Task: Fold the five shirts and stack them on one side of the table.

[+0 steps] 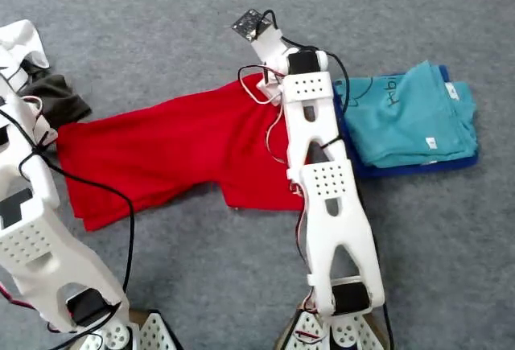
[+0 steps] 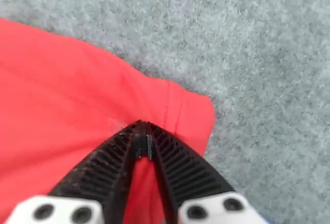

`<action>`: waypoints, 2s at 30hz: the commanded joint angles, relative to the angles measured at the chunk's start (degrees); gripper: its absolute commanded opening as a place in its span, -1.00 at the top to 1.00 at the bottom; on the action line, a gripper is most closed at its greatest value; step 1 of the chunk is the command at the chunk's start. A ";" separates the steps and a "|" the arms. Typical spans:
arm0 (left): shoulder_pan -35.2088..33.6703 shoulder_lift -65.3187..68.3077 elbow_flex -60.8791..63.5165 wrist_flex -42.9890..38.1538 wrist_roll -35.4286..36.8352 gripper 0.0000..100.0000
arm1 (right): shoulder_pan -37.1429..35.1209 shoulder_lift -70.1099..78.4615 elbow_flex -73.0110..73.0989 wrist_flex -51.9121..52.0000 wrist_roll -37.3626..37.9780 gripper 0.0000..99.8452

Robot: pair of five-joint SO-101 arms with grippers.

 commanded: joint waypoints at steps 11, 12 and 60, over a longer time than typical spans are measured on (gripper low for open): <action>8.44 -5.23 -6.24 0.35 6.51 0.96 | 1.54 -1.89 -5.41 1.85 0.53 0.99; 9.41 -5.23 -6.77 0.00 7.03 0.96 | 1.54 -1.89 -6.11 2.37 0.53 0.99; 11.43 16.31 -55.47 35.43 9.49 0.96 | 0.57 -1.54 -6.90 2.37 0.35 0.99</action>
